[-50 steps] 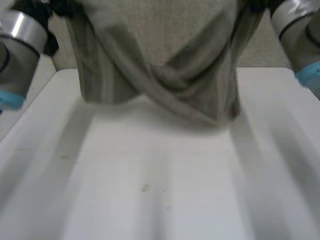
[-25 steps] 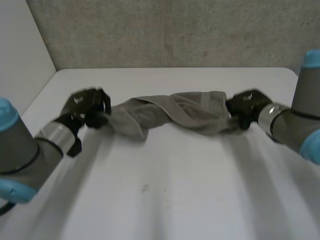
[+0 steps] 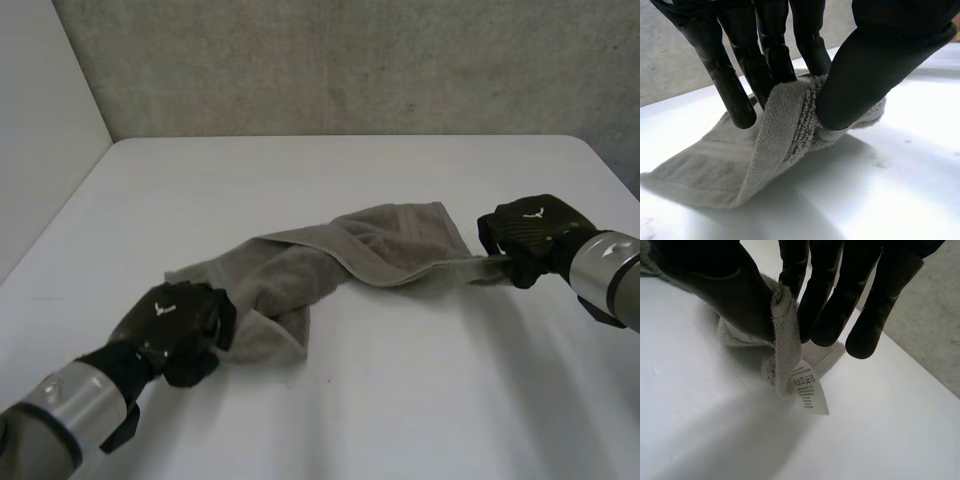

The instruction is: Fold the towel.

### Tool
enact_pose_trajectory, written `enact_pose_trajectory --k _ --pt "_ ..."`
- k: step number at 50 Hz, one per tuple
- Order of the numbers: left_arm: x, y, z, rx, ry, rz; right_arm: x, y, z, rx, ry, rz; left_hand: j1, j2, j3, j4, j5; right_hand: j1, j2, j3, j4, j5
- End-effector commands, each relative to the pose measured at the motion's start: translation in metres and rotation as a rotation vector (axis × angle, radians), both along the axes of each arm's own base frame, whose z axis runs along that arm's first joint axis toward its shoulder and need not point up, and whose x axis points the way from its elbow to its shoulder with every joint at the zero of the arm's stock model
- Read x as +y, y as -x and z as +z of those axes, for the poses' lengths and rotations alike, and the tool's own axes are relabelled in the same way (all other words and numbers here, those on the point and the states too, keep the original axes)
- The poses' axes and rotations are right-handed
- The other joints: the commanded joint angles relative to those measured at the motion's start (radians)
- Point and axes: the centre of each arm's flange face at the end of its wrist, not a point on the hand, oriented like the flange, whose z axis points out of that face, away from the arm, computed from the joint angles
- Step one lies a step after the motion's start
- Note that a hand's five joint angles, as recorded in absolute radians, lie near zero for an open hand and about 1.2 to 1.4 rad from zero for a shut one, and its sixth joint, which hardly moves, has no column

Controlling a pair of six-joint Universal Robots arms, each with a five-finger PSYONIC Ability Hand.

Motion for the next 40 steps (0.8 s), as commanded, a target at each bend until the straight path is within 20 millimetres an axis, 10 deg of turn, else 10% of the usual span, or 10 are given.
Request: enact_pose_trajectory --k 1,3,5,18,30,40 --pt "0.017 0.002 -0.001 0.022 -0.01 -0.063 0.001 0.004 0.006 -0.004 0.019 -0.011 -0.264 -0.29 -0.291 -0.293 -0.267 0.061 0.069 0.058 0.056 0.053" --pt "0.016 0.004 0.001 0.029 -0.004 -0.084 0.0 0.005 0.006 -0.004 0.022 -0.014 -0.942 -0.968 -0.969 -0.971 -0.945 0.061 0.069 0.058 0.056 0.053" --pt "0.014 0.005 0.004 0.036 0.009 -0.091 -0.003 0.007 0.003 -0.004 0.019 -0.022 -1.016 -1.042 -1.043 -1.045 -1.019 0.061 0.069 0.058 0.056 0.053" --pt "-0.06 0.012 0.046 0.097 0.248 -0.066 -0.014 0.013 -0.017 -0.002 -0.001 -0.046 -0.992 -1.018 -1.019 -1.021 -0.995 0.061 0.069 0.058 0.056 0.053" --pt "-0.149 0.031 0.006 0.046 0.206 0.074 -0.019 0.01 -0.006 -0.068 0.07 -0.057 -0.892 -0.918 -0.919 -0.921 -0.895 0.061 0.069 0.058 0.056 0.053" --pt "-0.178 0.062 -0.015 0.022 0.175 0.081 -0.007 0.003 0.051 -0.23 0.186 0.002 -0.798 -0.824 -0.825 -0.827 -0.801 0.061 0.069 0.058 0.056 0.053"
